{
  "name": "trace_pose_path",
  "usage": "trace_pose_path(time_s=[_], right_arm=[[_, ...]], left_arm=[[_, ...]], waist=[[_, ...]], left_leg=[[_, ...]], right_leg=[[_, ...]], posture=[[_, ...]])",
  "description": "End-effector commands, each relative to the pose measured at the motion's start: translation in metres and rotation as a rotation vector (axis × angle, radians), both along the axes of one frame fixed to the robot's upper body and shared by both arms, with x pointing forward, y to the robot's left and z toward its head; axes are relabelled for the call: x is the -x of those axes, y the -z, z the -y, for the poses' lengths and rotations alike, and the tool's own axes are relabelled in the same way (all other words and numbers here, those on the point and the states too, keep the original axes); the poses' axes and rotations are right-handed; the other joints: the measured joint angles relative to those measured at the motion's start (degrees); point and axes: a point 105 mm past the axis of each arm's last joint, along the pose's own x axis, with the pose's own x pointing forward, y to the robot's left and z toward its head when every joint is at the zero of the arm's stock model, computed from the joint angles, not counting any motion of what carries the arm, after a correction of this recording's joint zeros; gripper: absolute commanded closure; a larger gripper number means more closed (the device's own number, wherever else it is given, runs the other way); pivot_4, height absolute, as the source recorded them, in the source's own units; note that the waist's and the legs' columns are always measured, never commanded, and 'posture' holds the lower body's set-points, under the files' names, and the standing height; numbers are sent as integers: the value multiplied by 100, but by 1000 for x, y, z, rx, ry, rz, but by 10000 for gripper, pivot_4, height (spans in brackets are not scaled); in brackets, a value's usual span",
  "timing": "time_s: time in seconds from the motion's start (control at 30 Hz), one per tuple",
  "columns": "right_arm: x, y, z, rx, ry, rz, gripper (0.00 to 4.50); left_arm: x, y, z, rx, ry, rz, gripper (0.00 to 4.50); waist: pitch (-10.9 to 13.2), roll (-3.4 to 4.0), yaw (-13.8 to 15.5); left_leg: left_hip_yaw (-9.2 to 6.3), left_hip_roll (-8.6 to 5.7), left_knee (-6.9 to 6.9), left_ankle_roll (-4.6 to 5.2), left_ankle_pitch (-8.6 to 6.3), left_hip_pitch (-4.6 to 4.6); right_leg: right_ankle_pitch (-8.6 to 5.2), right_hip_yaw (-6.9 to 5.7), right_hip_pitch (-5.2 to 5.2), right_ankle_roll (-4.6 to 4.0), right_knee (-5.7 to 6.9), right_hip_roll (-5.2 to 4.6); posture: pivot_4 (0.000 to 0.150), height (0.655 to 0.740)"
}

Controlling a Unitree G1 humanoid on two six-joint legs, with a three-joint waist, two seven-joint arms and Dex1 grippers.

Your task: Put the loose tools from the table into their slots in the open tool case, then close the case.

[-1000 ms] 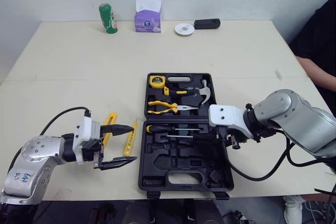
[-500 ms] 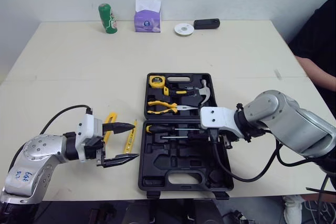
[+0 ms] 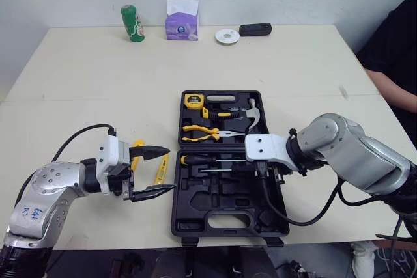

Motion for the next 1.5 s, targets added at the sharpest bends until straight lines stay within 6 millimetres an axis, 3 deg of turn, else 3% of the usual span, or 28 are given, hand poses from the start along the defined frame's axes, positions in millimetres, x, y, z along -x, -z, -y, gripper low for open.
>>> trace_pose_path(time_s=[0.03,0.13,0.43,0.53,0.7,0.8,1.0,1.3,1.5], right_arm=[[-4,-7,-2,-2,-6,46,16102],[-3,-9,0,16,-28,53,3494],[10,-24,12,-14,-30,-4,3494],[9,-28,17,-103,-8,-4,3494],[21,-40,3,-428,-147,33,3494],[33,-41,-2,-583,-209,46,11962],[39,-39,-7,-823,-227,92,43196],[15,4,-7,-866,-154,116,44670],[1,21,-1,-828,-114,115,44670]], left_arm=[[5,-5,7,5,27,22,0],[5,-5,7,8,25,17,0],[5,-6,5,18,15,17,0],[2,-6,6,41,-10,16,0],[0,-8,6,44,-5,19,0],[0,-9,5,36,8,21,0],[-4,-12,3,21,25,25,0],[-8,-12,9,2,69,24,0],[-8,-10,7,-21,58,25,0]], waist=[[0,0,1],[0,0,2],[0,0,4],[-1,-2,14],[-1,-5,21],[-2,-7,24],[-2,-7,14],[-2,-7,19],[-2,-7,17]], left_leg=[[0,0,1,0,0,0],[0,0,3,0,0,0],[-1,0,6,0,0,0],[-2,2,6,0,0,0],[-6,2,7,1,-1,1],[-5,4,6,1,-1,2],[-2,4,10,3,0,5],[0,3,14,3,2,7],[0,4,17,4,2,7]], right_leg=[[0,0,0,0,1,0],[0,0,0,0,1,0],[0,0,2,0,-3,0],[0,-1,7,0,-7,0],[1,-6,14,1,-12,4],[1,-6,16,1,-3,10],[1,-2,16,2,5,11],[1,-1,16,2,13,15],[1,-1,16,2,13,16]], posture=[[1500,7400],[1500,7400],[1500,7400],[1500,7400],[1500,7400],[1500,7400],[1500,7400],[1500,7400],[1500,7400]])
